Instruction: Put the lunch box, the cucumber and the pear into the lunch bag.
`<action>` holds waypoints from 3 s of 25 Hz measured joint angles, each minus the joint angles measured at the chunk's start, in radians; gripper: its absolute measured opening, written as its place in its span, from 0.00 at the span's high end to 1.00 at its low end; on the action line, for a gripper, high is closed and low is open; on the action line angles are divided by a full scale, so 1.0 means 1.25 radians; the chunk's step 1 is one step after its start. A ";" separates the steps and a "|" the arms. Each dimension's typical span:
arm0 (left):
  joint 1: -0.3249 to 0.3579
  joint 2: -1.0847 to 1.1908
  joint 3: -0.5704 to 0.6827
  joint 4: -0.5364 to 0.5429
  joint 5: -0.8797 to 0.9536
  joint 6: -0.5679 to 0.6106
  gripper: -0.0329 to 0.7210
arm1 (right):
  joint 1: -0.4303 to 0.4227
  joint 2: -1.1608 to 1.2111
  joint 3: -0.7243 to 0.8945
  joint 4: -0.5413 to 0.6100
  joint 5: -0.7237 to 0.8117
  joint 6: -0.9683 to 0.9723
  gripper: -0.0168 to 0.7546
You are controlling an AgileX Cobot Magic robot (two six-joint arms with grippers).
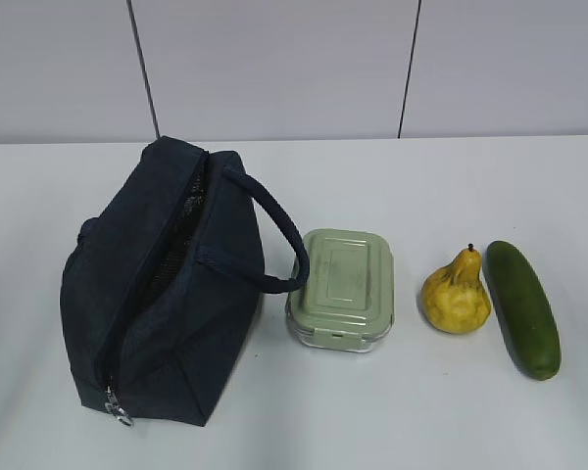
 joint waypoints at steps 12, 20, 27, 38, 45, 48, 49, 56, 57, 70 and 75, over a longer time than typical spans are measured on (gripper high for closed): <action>0.000 0.407 -0.228 -0.212 0.170 0.204 0.56 | 0.000 0.399 -0.169 0.069 -0.068 0.012 0.31; 0.000 0.604 -0.373 -0.233 0.241 0.240 0.56 | 0.000 0.593 -0.218 0.081 -0.085 0.002 0.31; 0.000 0.619 -0.381 -0.195 0.224 0.242 0.56 | 0.000 0.731 -0.278 0.081 -0.087 -0.017 0.31; 0.000 0.620 -0.381 -0.193 0.210 0.242 0.56 | 0.000 0.917 -0.413 0.062 -0.098 -0.027 0.31; 0.000 0.620 -0.381 -0.191 0.206 0.242 0.56 | 0.000 1.001 -0.469 0.060 -0.108 -0.027 0.31; 0.000 0.620 -0.381 -0.190 0.204 0.243 0.56 | 0.000 1.036 -0.493 0.060 -0.108 -0.028 0.31; 0.000 0.620 -0.381 -0.190 0.203 0.243 0.56 | 0.000 1.046 -0.497 0.060 -0.108 -0.029 0.31; 0.000 0.620 -0.381 -0.178 0.197 0.243 0.56 | 0.000 1.099 -0.509 0.050 -0.106 -0.029 0.31; 0.000 0.620 -0.381 -0.178 0.197 0.243 0.56 | 0.000 1.102 -0.509 0.052 -0.106 -0.029 0.31; 0.000 0.620 -0.381 -0.169 0.200 0.271 0.56 | -0.001 1.103 -0.512 0.031 -0.106 -0.029 0.49; -0.005 0.620 -0.381 -0.176 0.219 0.309 0.54 | -0.001 1.093 -0.515 0.002 -0.105 -0.028 0.49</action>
